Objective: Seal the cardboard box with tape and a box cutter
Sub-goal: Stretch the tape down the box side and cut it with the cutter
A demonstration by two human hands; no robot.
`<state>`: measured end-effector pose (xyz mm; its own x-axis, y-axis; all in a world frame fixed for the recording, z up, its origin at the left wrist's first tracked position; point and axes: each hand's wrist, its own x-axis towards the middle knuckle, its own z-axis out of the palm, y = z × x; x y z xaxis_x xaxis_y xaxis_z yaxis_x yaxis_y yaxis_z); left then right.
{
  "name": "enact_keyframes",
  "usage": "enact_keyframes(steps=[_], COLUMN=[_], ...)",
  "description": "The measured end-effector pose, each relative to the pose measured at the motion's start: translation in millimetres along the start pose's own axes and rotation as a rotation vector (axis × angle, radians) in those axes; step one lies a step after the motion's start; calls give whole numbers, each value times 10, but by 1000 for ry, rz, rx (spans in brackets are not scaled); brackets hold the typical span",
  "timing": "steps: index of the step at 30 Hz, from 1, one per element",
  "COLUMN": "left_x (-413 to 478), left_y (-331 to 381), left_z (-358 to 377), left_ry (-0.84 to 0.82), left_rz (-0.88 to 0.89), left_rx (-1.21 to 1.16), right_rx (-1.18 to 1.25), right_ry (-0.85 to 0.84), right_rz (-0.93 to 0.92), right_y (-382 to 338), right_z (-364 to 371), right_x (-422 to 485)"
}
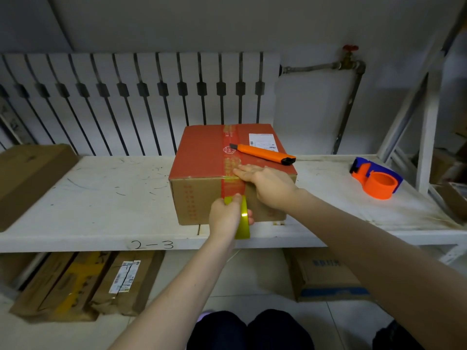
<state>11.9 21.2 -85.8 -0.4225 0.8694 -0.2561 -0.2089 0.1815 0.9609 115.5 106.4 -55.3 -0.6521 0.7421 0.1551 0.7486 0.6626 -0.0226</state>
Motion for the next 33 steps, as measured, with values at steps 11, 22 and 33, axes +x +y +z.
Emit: enact_keyframes(steps=[11, 22, 33], left_x=[198, 260, 170], left_y=[-117, -73, -80], left_z=[-55, -127, -96], left_ry=[105, 80, 116], left_rz=[87, 128, 23], left_rx=[225, 164, 50], right_rx=[-61, -110, -22], right_ry=[207, 130, 272], right_rz=[70, 404, 97], right_y=[59, 295, 85], right_z=[-163, -197, -465], right_x=[45, 374, -435])
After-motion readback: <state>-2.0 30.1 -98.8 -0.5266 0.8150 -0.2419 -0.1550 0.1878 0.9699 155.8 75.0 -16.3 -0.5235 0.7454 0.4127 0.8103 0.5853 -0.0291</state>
